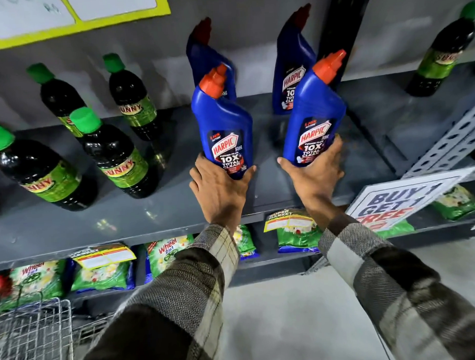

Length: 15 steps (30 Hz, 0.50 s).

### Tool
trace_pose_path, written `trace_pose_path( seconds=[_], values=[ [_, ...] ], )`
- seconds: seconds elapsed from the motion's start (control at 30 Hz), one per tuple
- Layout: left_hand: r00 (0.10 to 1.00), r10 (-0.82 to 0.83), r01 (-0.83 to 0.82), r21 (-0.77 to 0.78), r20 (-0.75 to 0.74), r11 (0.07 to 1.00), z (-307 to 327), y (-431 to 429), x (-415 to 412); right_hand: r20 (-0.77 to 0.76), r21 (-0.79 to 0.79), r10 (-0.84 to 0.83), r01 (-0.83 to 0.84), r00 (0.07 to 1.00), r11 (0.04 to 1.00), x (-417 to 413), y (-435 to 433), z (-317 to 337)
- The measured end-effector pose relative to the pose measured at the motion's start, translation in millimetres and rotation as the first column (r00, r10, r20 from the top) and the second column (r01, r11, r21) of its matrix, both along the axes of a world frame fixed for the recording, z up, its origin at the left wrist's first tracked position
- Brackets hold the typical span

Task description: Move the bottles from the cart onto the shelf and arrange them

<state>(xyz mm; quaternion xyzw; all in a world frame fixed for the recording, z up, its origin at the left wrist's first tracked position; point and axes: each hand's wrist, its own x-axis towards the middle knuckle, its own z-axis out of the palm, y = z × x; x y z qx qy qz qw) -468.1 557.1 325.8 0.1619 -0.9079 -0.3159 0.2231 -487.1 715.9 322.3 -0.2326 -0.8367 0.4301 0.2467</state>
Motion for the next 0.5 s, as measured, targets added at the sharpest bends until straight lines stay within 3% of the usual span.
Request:
trace_pose_path(
  seconds=[0.33, 0.43, 0.5],
  values=[
    [0.996, -0.034, 0.028, 0.078, 0.080, 0.997, 10, 0, 5, 0.071, 0.021, 0.019, -0.021, 0.997, 1.000, 4, 2, 5],
    [1.000, -0.010, 0.010, 0.221, -0.002, 0.975, 20, -14, 20, 0.184, -0.077, 0.212, -0.201, 0.960, 0.976, 11, 13, 12],
    [0.994, 0.008, 0.004, 0.100, -0.111, 0.995, 37, -28, 40, 0.264, -0.131, 0.369, -0.346, 0.891, 0.929, 30, 22, 21]
  ],
)
